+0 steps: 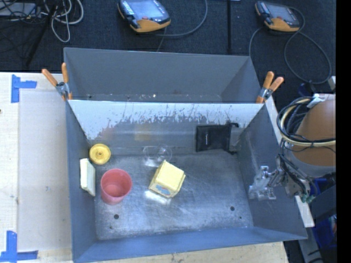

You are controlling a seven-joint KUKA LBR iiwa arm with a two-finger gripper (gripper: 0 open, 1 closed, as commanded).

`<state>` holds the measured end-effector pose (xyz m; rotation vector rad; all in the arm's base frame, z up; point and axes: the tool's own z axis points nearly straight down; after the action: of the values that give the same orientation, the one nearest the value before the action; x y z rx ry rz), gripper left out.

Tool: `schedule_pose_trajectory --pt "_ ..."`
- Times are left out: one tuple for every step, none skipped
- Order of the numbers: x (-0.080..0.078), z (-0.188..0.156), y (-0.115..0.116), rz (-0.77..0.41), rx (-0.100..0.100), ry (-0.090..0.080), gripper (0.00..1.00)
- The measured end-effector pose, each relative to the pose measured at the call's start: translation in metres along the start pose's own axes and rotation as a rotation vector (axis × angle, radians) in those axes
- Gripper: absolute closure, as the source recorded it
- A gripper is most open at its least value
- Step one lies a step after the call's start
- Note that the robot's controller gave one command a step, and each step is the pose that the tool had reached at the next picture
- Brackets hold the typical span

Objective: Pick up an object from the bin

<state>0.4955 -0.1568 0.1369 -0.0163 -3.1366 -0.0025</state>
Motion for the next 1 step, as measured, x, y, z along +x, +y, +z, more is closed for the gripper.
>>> schedule_pose_trajectory --pt "-0.0445 -0.0024 0.0150 -0.056 0.002 -0.005 1.00"
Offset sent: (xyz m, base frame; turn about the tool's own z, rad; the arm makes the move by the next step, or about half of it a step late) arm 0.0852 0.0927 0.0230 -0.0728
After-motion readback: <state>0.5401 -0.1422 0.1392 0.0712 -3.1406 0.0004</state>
